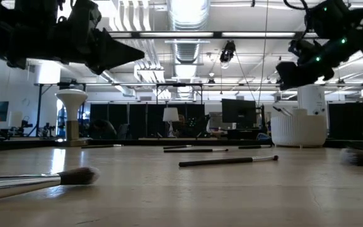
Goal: Put items in baskets/containers
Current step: Put the black highlighter brush into the white organizer
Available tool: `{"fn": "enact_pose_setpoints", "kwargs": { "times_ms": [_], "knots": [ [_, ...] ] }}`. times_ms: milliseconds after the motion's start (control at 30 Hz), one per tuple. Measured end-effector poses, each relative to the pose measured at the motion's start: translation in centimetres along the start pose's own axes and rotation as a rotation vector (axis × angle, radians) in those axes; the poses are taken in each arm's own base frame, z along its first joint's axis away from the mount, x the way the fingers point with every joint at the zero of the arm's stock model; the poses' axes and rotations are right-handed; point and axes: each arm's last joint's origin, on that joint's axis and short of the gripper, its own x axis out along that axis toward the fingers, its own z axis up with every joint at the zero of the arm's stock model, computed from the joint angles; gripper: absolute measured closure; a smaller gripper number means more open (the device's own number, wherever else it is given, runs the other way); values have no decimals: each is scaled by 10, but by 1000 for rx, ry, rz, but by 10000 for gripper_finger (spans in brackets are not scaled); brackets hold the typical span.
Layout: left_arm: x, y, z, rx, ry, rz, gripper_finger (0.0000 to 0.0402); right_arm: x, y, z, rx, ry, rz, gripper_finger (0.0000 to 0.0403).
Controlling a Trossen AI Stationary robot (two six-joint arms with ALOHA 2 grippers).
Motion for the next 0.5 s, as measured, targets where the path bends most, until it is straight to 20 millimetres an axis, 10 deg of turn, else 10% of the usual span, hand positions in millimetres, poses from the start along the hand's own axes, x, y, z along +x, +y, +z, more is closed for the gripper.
{"fn": "enact_pose_setpoints", "kwargs": {
  "times_ms": [500],
  "knots": [
    [-28,9,-24,-45,-11,-3,402,-68,79,-9,-12,50,297,392]
  ]
}}
